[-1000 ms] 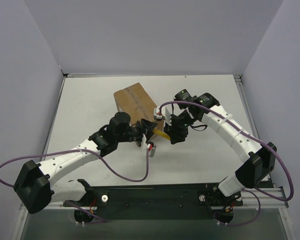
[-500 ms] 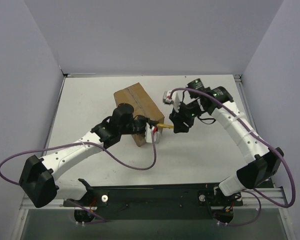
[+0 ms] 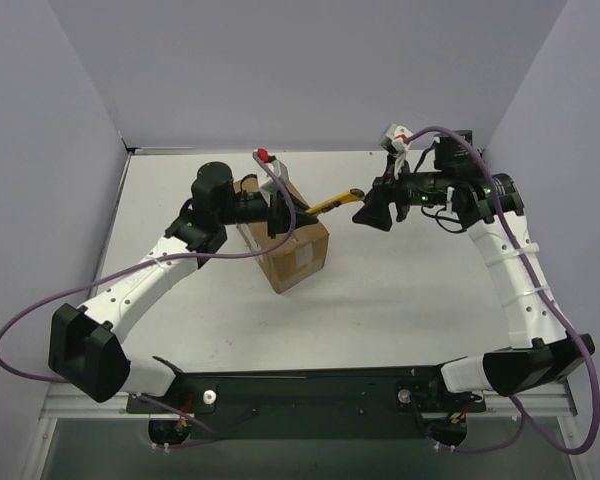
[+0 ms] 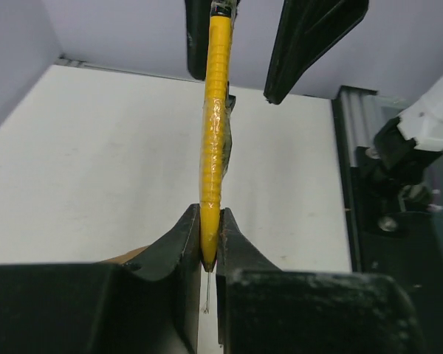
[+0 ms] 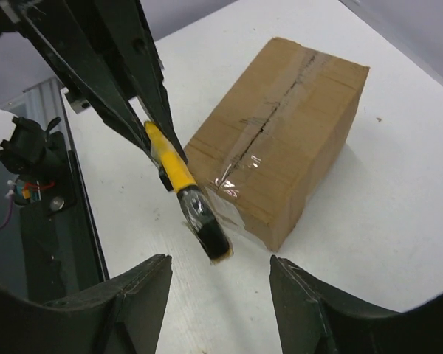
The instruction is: Unpack the express box
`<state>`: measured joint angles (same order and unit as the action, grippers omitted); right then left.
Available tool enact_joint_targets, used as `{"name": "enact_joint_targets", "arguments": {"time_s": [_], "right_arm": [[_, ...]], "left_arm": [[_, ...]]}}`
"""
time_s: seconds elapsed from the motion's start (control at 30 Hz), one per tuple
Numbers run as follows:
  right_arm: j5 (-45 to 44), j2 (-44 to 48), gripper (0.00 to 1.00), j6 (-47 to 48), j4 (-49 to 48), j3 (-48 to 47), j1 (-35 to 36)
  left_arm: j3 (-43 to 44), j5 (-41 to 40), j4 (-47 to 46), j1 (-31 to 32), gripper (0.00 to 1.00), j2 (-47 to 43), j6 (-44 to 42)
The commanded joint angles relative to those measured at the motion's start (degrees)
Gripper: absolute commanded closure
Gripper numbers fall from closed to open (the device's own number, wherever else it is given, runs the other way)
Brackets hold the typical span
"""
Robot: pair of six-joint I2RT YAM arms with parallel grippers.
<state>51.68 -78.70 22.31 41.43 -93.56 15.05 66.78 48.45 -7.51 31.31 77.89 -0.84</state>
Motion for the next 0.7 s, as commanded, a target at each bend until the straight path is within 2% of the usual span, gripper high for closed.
{"name": "enact_joint_targets", "arguments": {"time_s": [0.0,0.23,0.43,0.57,0.63,0.67], "right_arm": [[8.61,-1.02,0.44,-8.57,-13.97,1.79,1.12],[12.12,-3.31,0.45,-13.43,-19.37,1.36,2.79],[13.53,-3.74,0.57,-16.14,-21.74,3.21,3.32],[15.90,-4.53,0.87,-17.73,-22.88,2.69,3.23],[16.43,-4.80,0.93,-17.91,-22.80,1.89,2.97],[16.78,-5.06,1.00,-17.74,-22.80,0.84,3.06]], "left_arm": [[4.14,10.87,-9.79,-0.99,1.00,3.14,17.17],[5.02,13.61,-14.81,-1.78,1.00,6.05,24.13],[3.62,12.20,-16.48,-2.04,1.00,5.87,26.86],[4.23,12.46,-16.14,-2.04,1.00,6.57,26.95],[5.02,13.07,-15.44,-2.13,1.00,7.19,26.07],[5.46,13.25,-13.69,-2.13,1.00,7.19,24.33]]}}
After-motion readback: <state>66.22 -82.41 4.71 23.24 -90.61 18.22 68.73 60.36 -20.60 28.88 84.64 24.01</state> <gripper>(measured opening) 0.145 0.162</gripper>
